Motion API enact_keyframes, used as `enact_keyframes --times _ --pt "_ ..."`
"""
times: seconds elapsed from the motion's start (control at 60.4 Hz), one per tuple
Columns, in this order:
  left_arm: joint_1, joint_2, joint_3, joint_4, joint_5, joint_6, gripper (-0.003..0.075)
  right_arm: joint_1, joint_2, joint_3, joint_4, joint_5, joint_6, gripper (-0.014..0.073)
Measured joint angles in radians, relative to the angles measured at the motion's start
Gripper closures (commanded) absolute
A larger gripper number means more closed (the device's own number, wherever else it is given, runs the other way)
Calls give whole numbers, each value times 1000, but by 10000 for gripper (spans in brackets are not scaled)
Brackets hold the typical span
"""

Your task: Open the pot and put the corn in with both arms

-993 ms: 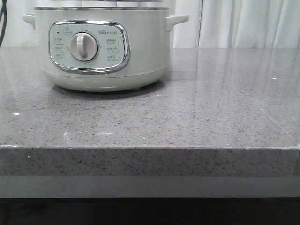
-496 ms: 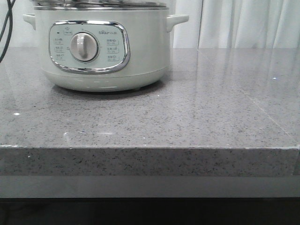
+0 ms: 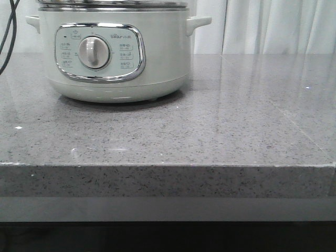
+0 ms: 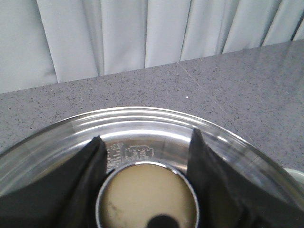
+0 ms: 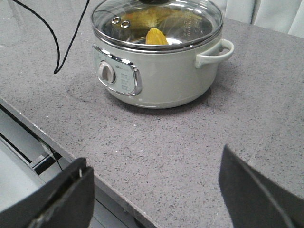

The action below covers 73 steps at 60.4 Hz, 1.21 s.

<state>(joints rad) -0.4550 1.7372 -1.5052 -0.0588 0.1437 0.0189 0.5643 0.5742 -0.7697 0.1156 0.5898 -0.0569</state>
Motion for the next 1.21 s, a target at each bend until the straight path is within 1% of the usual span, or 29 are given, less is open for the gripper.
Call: enact_keyframes --times 0.48,0.761,1.208 --pt "0 0 0 -35 -4 0 514 0 0 0 0 0 0 32" --pt "0 0 0 -38 20 -1 514 0 0 0 0 0 0 32" --pt "0 0 0 -38 22 -1 509 0 0 0 0 0 0 32"
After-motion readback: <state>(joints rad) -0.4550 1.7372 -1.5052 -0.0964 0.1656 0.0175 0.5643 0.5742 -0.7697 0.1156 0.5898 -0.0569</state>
